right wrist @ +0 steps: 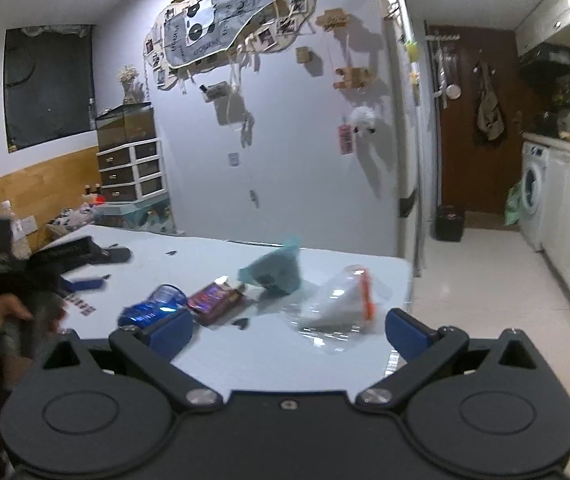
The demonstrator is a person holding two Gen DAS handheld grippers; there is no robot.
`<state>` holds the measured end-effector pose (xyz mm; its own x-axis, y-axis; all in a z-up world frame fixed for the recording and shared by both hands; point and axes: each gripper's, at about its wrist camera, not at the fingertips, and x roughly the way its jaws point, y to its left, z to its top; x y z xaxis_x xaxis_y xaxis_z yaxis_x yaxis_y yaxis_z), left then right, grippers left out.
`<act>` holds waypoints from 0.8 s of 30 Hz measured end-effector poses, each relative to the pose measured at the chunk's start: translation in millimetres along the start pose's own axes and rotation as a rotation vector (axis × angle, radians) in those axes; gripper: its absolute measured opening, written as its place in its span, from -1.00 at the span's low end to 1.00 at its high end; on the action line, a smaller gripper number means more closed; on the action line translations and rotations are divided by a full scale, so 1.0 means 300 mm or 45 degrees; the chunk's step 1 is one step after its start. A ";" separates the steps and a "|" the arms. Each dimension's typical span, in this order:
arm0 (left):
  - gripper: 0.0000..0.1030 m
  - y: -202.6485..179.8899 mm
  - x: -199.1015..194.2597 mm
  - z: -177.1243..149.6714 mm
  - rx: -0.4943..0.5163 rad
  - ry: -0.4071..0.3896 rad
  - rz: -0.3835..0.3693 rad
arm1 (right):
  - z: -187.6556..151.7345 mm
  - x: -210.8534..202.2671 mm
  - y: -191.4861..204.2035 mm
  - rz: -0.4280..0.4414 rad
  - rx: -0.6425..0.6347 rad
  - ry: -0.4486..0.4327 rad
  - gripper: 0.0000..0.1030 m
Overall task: Collect trash
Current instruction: 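Grasp the blue Pepsi can with the left tool while the right tool grasps the red wrapper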
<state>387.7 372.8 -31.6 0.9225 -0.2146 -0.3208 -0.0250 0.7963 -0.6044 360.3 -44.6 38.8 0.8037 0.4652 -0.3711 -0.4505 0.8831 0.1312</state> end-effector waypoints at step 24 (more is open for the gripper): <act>0.65 0.176 0.103 -0.054 -0.355 0.244 -0.257 | -0.073 0.648 0.294 0.143 0.310 0.224 -0.30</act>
<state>408.5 399.0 -85.0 0.8315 -0.4740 -0.2898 0.0215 0.5487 -0.8358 468.3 122.4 -42.1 0.6650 0.5613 -0.4926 -0.4093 0.8257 0.3882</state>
